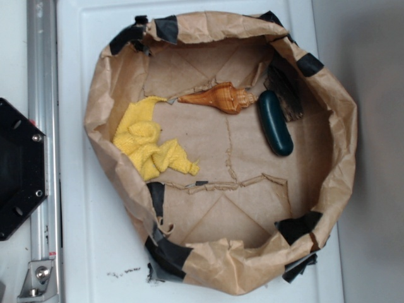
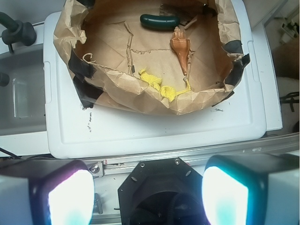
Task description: Grab the yellow cloth.
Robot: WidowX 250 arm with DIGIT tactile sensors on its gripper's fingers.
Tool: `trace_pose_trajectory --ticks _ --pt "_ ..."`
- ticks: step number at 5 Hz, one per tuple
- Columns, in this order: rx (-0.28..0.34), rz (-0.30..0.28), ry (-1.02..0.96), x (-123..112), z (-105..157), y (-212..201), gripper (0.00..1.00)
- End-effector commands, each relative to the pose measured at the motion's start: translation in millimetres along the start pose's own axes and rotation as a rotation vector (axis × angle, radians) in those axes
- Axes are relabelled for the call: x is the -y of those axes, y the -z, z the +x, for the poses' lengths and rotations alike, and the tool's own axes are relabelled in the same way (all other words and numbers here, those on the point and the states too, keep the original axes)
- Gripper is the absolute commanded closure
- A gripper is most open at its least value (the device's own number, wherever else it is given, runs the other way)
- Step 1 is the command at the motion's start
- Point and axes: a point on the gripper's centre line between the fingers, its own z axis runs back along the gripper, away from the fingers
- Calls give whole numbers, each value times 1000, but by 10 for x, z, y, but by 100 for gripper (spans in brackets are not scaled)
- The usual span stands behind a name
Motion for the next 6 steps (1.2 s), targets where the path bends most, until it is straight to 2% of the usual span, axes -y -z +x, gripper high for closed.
trace_pose_trajectory --ticks 1,3,4,5,6 --pt "0 0 0 0 0 0 0" --pt "0 0 0 0 0 0 0" --pt "94 7 40 -177 381 87 0" --pt "194 8 121 -248 740 143 0" --pt "171 32 147 -429 669 106 0"
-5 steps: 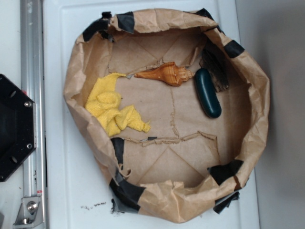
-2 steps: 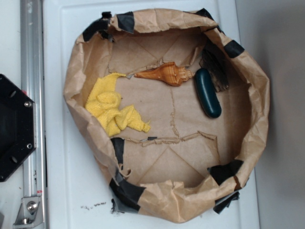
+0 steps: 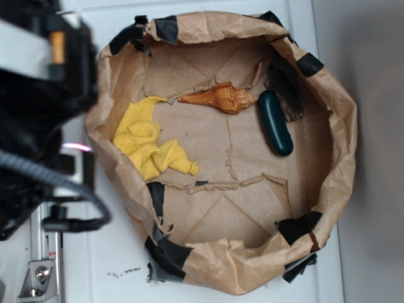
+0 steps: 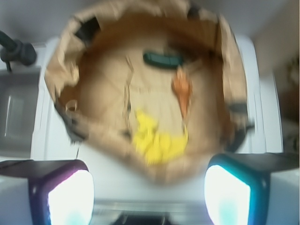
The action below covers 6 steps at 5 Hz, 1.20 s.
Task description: Grab the yellow cloth.
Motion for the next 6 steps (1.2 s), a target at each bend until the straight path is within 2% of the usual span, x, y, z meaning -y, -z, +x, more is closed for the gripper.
trace_pose_trajectory --ticks 1,2,3,5,6 --pt "-83 28 44 -229 10 247 0" --pt "-192 27 70 -136 14 723 0" --pt "-187 26 78 -117 92 776 0" --pt "-251 -38 28 -129 268 998 0" --pt "-218 -81 -29 -226 464 853 0"
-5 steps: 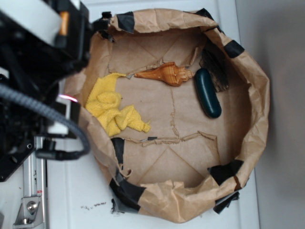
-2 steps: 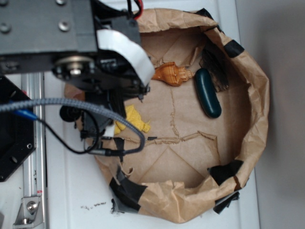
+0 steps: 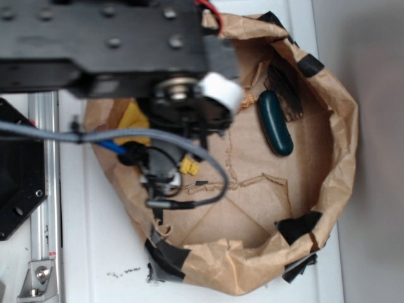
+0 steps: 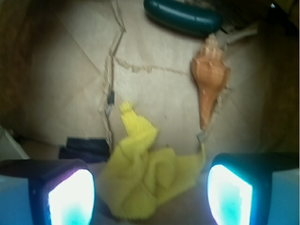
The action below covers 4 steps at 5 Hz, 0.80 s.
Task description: Grab the yellow cloth.
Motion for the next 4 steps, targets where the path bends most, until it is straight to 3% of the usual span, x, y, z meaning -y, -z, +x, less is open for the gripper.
trace_pose_trajectory --ticks 1,2,4 --pt "15 -60 -61 -95 234 -56 0" --pt "-68 -17 -16 69 46 318 0" --pt "-174 -2 27 38 -372 802 0"
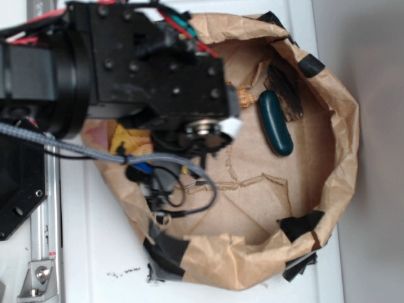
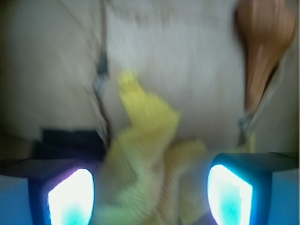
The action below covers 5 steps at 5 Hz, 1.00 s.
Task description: Grab the yellow cloth.
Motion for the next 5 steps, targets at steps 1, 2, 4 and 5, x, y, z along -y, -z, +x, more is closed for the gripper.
trace_pose_trajectory --ticks 1,2,4,5 --pt "-37 41 24 -137 -70 225 0" --pt "-35 66 -25 -362 -23 196 42" --pt "0 72 -43 -429 -31 42 100" --pt "11 68 -21 -401 -42 -44 100"
